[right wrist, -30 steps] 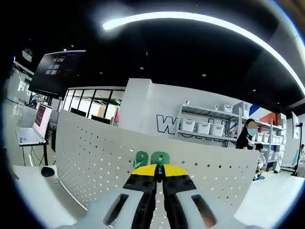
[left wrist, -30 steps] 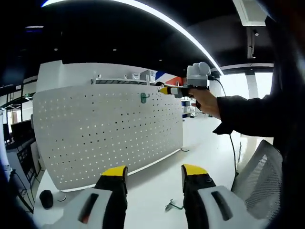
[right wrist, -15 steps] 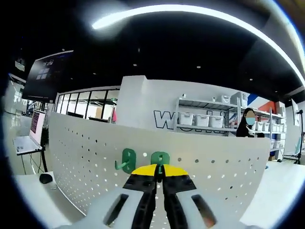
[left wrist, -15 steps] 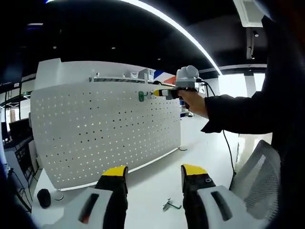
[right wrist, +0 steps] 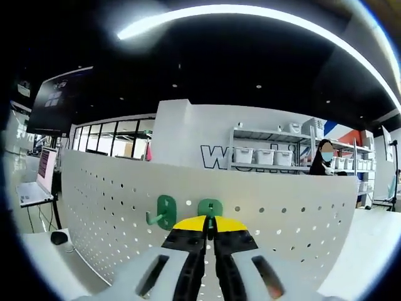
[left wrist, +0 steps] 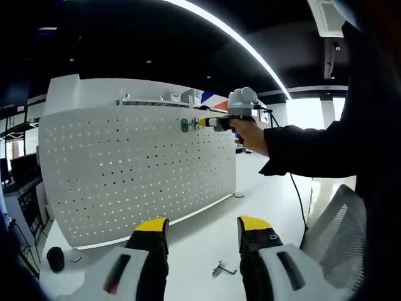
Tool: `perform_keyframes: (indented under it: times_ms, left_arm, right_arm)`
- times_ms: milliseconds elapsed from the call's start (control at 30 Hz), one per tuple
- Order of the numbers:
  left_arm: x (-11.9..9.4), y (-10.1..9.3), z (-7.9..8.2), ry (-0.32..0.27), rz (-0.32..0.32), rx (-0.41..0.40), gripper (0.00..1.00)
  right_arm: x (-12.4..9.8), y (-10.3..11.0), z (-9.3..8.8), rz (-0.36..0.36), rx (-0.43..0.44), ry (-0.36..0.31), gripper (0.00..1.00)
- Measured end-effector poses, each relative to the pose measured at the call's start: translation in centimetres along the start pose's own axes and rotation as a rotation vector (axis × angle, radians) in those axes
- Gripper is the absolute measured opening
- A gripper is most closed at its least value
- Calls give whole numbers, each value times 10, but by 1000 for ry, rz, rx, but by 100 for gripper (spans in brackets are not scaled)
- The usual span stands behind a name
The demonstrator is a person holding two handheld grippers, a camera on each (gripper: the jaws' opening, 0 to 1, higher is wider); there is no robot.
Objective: Insert the hook assembly into the mounting plate slot until the hook locks in place.
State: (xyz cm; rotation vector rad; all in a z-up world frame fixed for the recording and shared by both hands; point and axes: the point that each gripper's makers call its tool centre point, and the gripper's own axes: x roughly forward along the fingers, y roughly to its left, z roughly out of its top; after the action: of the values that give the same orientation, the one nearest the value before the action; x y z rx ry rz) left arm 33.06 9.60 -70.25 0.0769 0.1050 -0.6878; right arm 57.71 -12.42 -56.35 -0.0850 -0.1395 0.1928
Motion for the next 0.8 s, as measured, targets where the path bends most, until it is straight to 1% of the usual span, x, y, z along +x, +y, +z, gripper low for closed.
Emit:
perform_keyframes:
  times_ms: [367,533,600,667,800]
  left_arm:
    - [0,-1,1,-5,-6,-2,45]
    - [0,0,0,-5,-4,-5,44]
    - [-1,1,1,-6,-3,-4,44]
    - [-1,1,1,-6,0,-5,44]
    - [-1,3,1,-8,6,-6,44]
  right_arm:
    - [4,0,-3,-44,5,-19,1]
    - [6,0,-4,-57,-31,-9,1]
    - [8,1,-6,-62,-72,9,1]
    - [9,2,-7,-64,-91,9,2]
    - [7,3,-8,-60,-94,4,2]
